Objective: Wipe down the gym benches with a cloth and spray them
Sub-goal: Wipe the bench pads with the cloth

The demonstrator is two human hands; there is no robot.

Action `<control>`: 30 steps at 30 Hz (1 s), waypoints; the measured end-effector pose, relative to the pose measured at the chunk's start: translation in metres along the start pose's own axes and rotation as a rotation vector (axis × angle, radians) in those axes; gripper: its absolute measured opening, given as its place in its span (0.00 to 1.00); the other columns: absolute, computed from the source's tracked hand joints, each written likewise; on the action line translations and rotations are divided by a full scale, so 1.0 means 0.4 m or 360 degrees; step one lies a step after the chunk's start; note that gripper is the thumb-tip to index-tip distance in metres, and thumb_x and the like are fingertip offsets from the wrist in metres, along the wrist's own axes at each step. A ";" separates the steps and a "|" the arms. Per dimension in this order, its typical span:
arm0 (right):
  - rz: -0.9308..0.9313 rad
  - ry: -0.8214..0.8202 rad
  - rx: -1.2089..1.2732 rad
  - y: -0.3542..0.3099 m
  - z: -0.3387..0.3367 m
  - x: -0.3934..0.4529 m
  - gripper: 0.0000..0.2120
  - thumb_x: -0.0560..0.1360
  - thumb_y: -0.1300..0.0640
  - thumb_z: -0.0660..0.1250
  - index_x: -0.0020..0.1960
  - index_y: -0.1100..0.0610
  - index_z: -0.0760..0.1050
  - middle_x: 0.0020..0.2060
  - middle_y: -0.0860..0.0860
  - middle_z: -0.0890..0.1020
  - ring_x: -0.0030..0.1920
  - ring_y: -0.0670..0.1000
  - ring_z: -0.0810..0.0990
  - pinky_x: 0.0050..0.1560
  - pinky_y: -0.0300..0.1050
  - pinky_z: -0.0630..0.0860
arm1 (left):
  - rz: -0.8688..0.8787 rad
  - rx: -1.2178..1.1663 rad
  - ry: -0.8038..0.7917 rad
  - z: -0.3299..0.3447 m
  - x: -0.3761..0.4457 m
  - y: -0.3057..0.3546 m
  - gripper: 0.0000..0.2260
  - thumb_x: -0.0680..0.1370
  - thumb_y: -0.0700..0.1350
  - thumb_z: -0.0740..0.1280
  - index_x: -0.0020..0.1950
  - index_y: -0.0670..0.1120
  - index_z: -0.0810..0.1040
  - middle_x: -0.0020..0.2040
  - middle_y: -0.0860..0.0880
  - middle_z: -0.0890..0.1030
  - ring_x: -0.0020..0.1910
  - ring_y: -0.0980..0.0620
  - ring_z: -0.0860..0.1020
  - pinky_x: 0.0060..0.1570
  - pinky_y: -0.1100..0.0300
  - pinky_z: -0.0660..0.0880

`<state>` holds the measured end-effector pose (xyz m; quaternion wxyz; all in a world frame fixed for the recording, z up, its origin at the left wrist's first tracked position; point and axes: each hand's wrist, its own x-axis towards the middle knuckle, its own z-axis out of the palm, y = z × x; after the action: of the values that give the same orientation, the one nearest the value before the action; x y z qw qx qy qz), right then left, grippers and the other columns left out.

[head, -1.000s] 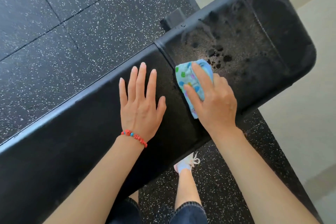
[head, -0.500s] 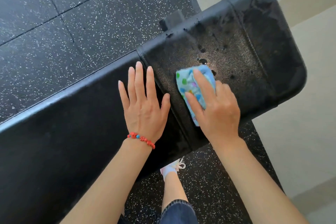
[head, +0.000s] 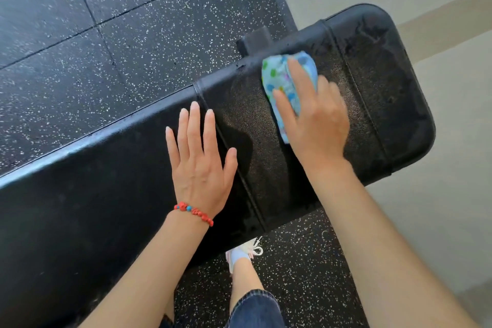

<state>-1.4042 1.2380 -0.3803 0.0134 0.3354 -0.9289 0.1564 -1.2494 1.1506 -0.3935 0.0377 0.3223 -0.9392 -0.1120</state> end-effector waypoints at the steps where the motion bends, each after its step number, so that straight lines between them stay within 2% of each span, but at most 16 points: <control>1: 0.0020 0.0002 0.0005 0.024 -0.014 -0.048 0.19 0.77 0.48 0.61 0.65 0.55 0.72 0.39 0.59 0.77 0.37 0.58 0.74 0.36 0.51 0.72 | 0.0001 -0.0013 0.0011 -0.001 0.002 0.009 0.25 0.77 0.49 0.57 0.70 0.36 0.64 0.71 0.35 0.63 0.72 0.36 0.59 0.70 0.39 0.51; 6: 0.0025 -0.0078 -0.0029 0.091 -0.059 -0.194 0.19 0.77 0.48 0.60 0.63 0.57 0.72 0.36 0.58 0.75 0.34 0.57 0.72 0.32 0.50 0.73 | 0.0116 -0.0082 0.0017 0.008 0.021 0.076 0.25 0.78 0.50 0.56 0.71 0.38 0.62 0.72 0.36 0.63 0.72 0.38 0.58 0.70 0.41 0.52; 9: 0.0089 -0.0062 -0.0037 0.071 -0.044 -0.103 0.19 0.76 0.48 0.61 0.63 0.56 0.73 0.39 0.59 0.78 0.36 0.59 0.75 0.35 0.51 0.73 | 0.0160 -0.0018 -0.0052 0.023 0.023 0.097 0.26 0.78 0.51 0.55 0.72 0.38 0.63 0.72 0.36 0.63 0.72 0.38 0.59 0.70 0.40 0.53; 14: 0.0139 -0.0101 -0.0051 0.056 -0.005 0.092 0.22 0.77 0.44 0.55 0.68 0.52 0.68 0.46 0.59 0.78 0.44 0.58 0.74 0.41 0.50 0.69 | 0.0155 -0.0010 -0.0054 0.028 0.022 0.092 0.26 0.77 0.51 0.56 0.71 0.38 0.63 0.72 0.36 0.63 0.72 0.39 0.59 0.70 0.41 0.52; 20: 0.0181 0.0008 -0.0035 0.130 -0.042 -0.069 0.20 0.77 0.47 0.60 0.65 0.55 0.71 0.39 0.59 0.77 0.37 0.56 0.73 0.35 0.49 0.72 | 0.0135 -0.0012 -0.0036 0.018 0.023 0.127 0.26 0.77 0.50 0.56 0.71 0.36 0.63 0.72 0.34 0.62 0.72 0.36 0.58 0.70 0.41 0.50; 24: 0.0215 -0.0002 -0.0081 0.184 -0.071 -0.189 0.20 0.77 0.47 0.58 0.65 0.55 0.70 0.37 0.58 0.75 0.35 0.55 0.71 0.32 0.48 0.73 | 0.0282 -0.0078 -0.0061 0.028 0.042 0.188 0.26 0.77 0.51 0.56 0.71 0.38 0.62 0.72 0.36 0.62 0.72 0.38 0.58 0.71 0.43 0.50; 30: 0.0330 0.0012 -0.0041 0.178 -0.081 -0.146 0.19 0.75 0.48 0.61 0.63 0.55 0.73 0.37 0.59 0.77 0.35 0.58 0.73 0.33 0.49 0.73 | 0.0354 -0.0008 -0.0144 0.050 0.062 0.195 0.26 0.78 0.52 0.54 0.72 0.39 0.61 0.73 0.37 0.62 0.73 0.40 0.58 0.70 0.43 0.50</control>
<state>-1.4060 1.3356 -0.3771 0.0050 0.2368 -0.9605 0.1462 -1.3187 1.1990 -0.3948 0.0083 0.2106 -0.9697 -0.1238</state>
